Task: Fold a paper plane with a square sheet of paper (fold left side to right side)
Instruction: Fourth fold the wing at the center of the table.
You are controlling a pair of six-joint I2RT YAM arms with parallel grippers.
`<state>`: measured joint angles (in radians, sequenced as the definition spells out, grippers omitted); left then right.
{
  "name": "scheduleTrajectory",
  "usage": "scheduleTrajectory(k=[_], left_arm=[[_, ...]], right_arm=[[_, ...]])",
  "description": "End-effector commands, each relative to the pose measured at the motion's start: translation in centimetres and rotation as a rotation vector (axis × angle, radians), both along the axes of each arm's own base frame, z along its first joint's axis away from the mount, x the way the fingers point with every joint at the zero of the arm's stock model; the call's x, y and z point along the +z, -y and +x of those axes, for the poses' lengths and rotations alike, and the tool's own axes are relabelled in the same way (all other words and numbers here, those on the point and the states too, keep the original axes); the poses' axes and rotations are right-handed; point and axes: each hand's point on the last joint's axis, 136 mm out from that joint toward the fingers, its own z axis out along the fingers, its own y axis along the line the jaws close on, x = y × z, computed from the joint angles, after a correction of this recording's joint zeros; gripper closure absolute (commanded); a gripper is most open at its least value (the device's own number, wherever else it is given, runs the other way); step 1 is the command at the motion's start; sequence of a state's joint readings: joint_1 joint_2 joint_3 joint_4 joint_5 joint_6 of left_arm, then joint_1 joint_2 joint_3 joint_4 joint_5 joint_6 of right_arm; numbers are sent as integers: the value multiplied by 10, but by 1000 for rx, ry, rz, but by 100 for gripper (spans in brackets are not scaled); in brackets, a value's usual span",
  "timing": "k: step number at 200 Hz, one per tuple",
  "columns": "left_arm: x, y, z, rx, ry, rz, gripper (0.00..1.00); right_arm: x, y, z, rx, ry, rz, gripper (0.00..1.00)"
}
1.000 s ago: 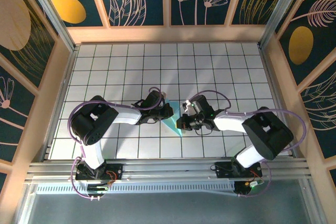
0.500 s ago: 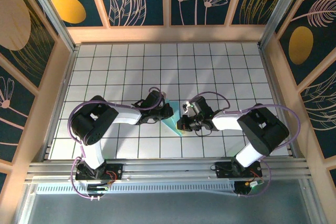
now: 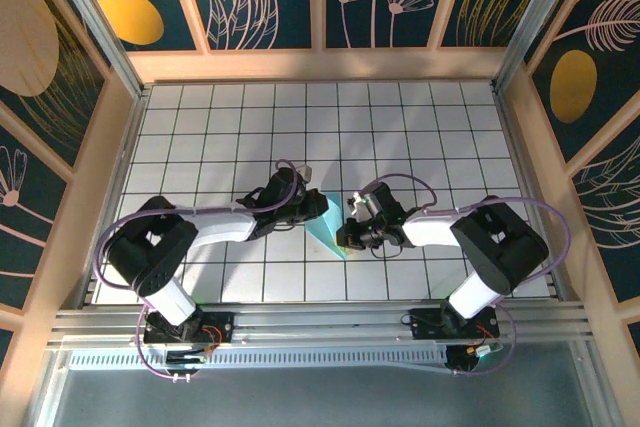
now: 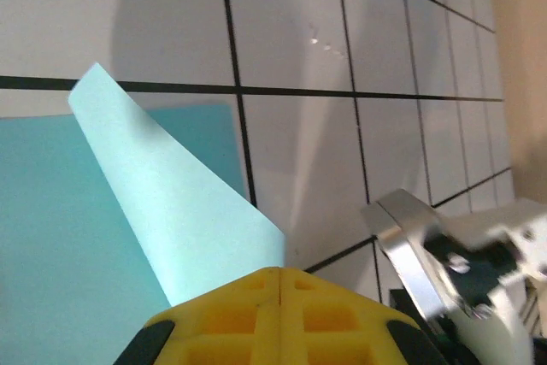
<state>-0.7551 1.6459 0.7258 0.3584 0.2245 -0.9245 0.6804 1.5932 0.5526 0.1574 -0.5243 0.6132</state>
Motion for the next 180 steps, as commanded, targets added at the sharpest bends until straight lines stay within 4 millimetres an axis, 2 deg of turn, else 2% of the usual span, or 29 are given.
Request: scheduleTrajectory(k=[1, 35, 37, 45, 106, 149, 180], left_arm=[[-1, 8, -15, -43, -19, -67, 95], [-11, 22, -26, -79, -64, -110, 95], [-19, 22, -27, -79, -79, -99, 95], [-26, 23, -27, -82, -90, -95, 95], [-45, 30, -22, -84, -121, -77, 96], [-73, 12, -18, -1, -168, 45, 97], [-83, 4, -16, 27, -176, 92, 97]], right_arm=[[-56, 51, -23, -75, -120, -276, 100], [-58, 55, -23, -81, -122, -292, 100], [-58, 55, -24, -81, -122, -292, 100], [-58, 55, -24, -80, -125, -293, 100], [-60, 59, -26, -75, -129, -315, 100], [-64, 65, -31, -67, -140, -350, 100], [-66, 68, -34, -59, -150, -366, 100]])
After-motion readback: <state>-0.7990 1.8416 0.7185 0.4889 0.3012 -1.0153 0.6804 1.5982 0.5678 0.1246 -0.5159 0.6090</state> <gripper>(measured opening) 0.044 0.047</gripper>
